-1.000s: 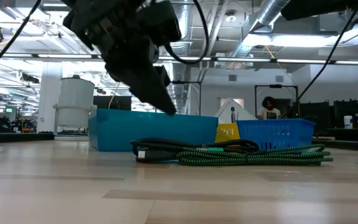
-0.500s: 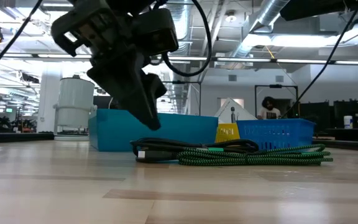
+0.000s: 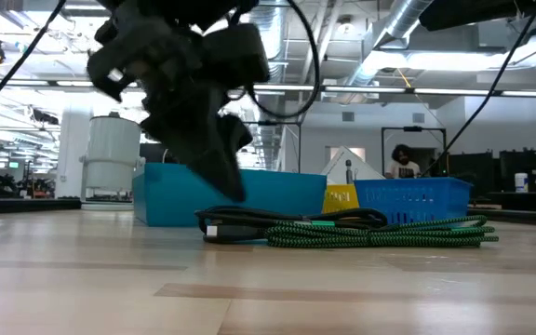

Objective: Pick and place items into bin
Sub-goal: Put the black charger cable into the dark blue bin

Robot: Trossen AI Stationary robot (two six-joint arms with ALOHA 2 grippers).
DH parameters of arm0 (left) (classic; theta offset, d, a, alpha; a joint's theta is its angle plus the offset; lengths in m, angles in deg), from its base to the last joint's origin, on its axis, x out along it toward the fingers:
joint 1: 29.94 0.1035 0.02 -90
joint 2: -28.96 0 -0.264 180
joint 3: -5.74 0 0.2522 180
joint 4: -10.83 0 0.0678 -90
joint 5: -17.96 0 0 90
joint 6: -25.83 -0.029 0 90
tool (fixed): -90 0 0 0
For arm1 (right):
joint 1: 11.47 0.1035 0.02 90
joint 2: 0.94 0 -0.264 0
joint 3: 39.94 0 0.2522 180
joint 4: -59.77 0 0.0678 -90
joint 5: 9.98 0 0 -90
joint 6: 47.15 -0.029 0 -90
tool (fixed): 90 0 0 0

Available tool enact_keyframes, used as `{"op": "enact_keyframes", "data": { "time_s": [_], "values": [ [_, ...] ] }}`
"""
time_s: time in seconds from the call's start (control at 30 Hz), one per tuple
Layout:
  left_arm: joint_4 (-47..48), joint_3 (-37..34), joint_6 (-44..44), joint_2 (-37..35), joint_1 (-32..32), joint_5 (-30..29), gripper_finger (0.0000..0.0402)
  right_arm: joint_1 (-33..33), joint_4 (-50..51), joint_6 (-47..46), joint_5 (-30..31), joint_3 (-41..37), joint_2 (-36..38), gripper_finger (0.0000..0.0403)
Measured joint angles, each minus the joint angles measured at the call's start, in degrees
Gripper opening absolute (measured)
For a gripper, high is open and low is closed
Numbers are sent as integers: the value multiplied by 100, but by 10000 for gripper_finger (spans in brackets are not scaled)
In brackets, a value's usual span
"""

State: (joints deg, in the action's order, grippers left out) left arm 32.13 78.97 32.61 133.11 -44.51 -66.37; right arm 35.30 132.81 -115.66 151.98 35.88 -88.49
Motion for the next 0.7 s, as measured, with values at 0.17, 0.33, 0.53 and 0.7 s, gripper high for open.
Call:
{"op": "enact_keyframes", "data": {
  "time_s": [0.17,0.33,0.53,0.7],
  "values": [
    [24,36,-16,234,-44,-7,119,-2,-21,-1,3,2,0,124],
    [39,164,-46,377,-48,94,119,-39,-41,-2,-1,7,2,124],
    [49,164,-15,379,-17,92,118,-39,-65,0,-9,7,2,124],
    [51,164,5,379,-22,88,83,-39,-67,0,-9,7,2,124]
  ]
}}
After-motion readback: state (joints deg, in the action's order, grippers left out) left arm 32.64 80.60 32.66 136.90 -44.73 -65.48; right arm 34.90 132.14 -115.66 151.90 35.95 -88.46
